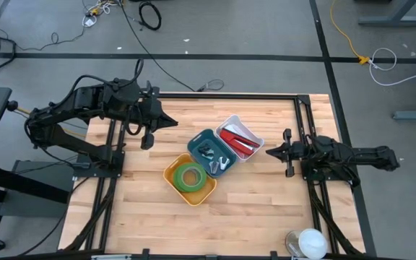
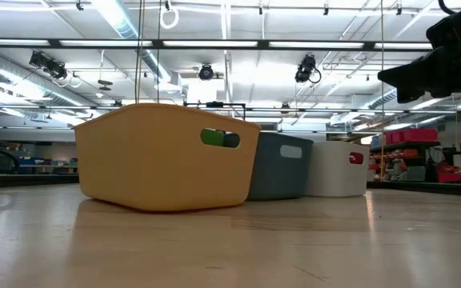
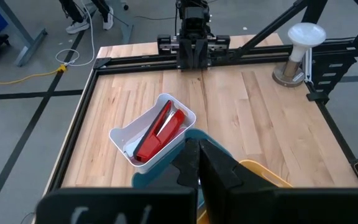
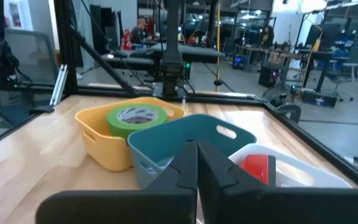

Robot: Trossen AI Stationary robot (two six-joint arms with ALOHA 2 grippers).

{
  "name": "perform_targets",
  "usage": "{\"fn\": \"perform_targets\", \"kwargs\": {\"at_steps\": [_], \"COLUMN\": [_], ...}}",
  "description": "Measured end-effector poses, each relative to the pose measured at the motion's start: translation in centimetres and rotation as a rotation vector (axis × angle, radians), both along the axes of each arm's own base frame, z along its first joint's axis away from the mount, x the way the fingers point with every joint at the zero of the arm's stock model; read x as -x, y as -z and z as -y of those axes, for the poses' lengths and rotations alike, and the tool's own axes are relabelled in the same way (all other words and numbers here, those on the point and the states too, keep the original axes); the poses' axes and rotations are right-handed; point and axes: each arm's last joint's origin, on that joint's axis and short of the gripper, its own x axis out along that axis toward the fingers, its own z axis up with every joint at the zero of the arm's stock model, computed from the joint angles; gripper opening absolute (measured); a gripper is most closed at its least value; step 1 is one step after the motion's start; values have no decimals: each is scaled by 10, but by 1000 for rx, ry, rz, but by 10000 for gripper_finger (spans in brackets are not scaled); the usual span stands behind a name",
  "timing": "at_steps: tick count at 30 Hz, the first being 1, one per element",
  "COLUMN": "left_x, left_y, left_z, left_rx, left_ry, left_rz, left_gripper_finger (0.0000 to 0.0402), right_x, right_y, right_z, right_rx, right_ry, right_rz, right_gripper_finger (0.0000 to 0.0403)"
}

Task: Pick and place Stapler, Stapler remover, tape
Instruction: Return to Home Position

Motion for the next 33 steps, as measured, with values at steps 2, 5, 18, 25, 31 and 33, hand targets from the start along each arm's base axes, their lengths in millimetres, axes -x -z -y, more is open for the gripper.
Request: {"fn": "perform_targets", "kwargs": {"at_steps": [2, 5, 18, 25, 31, 33], "left_x": [0, 0, 0, 0, 0, 0], "left_y": [0, 0, 0, 0, 0, 0], "left_z": [0, 0, 0, 0, 0, 0], "left_rx": [0, 0, 0, 0, 0, 0], "left_ry": [0, 0, 0, -1, 0, 0], "left_rz": [0, 0, 0, 0, 0, 0], "left_gripper_finger": [10, 10, 10, 10, 10, 10], "right_x": [1, 2, 2, 2, 2, 2], "right_y": [-1, -3, -3, -3, -3, -3], "right_z": [0, 0, 0, 0, 0, 0], "right_rx": [3, 7, 3, 3, 3, 3], "right_ry": [0, 0, 0, 1, 1, 1], "right_rz": [16, 37, 37, 37, 37, 37], "right_gripper_finger": [2, 2, 2, 2, 2, 2]}}
